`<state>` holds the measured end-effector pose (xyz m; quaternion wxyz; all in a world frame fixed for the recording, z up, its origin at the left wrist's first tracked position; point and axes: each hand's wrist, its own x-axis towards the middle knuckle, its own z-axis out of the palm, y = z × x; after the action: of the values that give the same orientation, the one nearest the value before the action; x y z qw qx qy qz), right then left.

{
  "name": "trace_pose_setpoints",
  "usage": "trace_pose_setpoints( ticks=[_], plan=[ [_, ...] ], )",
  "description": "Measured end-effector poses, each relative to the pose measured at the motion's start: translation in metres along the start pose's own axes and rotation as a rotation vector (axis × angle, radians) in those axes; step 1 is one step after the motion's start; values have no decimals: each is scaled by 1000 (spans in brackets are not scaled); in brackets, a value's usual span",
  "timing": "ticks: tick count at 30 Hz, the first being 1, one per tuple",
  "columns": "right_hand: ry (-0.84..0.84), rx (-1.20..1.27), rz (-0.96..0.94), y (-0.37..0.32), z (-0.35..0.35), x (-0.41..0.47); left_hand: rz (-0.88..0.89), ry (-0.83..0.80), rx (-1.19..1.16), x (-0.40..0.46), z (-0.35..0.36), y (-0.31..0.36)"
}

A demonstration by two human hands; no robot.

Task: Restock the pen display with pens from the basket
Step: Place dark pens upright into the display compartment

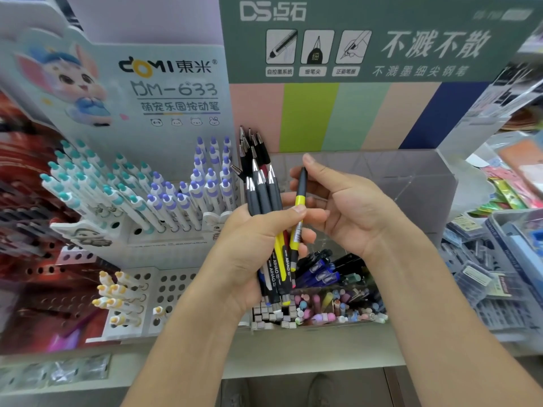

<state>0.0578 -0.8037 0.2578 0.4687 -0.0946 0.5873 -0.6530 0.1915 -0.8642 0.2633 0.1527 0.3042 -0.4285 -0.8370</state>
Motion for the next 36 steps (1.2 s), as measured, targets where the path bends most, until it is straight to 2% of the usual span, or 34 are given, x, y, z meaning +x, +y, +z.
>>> trace_pose_setpoints(
  ticks=[2, 5, 8, 11, 13, 18, 20, 22, 26, 31, 34, 36],
  plan=[
    [-46, -31, -29, -4, 2, -3, -1, -10, -30, -2, 0, 1],
    [-2, 62, -166, -16, 3, -3, -35, 31, -116, -3, -2, 0],
    [86, 146, -373, -34, -1, 1, -35, 100, -110, -2, -8, -4],
    [123, 87, -582, -39, -4, 9, -31, 137, -144, 0, -14, -6],
    [145, -99, -674, -36, -1, 16, -32, 140, -162, 0, -16, -6],
    [200, -807, -885, -20, 12, 40, -58, 126, -158, 2, -18, -6],
    [170, -983, -883, -15, 18, 49, -63, 124, -163, 2, -18, -6],
    [161, -1049, -852, -9, 23, 54, -64, 125, -169, 2, -18, -6],
    [244, -806, -691, -5, 26, 58, -71, 127, -170, 2, -18, -4],
    [255, -724, -670, -7, 23, 54, -67, 118, -132, 1, -18, -2],
    [348, -787, -688, -8, 17, 28, -25, 132, -1, 4, -18, -5],
    [309, -836, -572, -7, 15, 3, -3, 144, 83, 8, -17, -7]
  ],
)
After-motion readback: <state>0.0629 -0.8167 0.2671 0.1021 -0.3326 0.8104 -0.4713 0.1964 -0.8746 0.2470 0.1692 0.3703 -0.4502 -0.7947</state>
